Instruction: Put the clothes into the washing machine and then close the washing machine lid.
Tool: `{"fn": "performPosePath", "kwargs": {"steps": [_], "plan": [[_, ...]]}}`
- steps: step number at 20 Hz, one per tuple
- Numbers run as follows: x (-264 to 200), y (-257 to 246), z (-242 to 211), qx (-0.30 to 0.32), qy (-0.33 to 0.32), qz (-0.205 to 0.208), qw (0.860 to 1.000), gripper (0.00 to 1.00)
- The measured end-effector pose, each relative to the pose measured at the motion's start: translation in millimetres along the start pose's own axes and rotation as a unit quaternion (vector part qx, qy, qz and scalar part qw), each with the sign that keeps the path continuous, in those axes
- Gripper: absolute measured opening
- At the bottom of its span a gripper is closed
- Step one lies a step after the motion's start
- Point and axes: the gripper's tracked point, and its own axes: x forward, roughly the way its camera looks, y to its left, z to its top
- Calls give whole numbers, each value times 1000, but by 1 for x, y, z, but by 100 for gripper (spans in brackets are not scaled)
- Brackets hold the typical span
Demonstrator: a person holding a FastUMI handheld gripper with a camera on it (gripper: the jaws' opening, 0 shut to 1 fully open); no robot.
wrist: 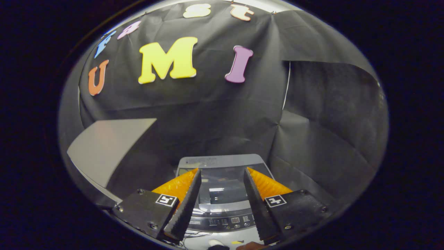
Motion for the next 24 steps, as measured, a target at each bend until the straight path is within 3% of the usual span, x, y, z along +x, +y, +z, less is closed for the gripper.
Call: {"fn": "performPosePath", "kwargs": {"steps": [5,8,11,15,24], "plan": [[-97,8,15,-8,-66,-8,998,81],[-151,21,7,-7,-89,14,996,91],[-192,25,-7,-13,-101,33,994,93],[-252,10,-17,-32,-133,42,990,93],[-423,-59,-44,-38,-189,121,974,95]]}}
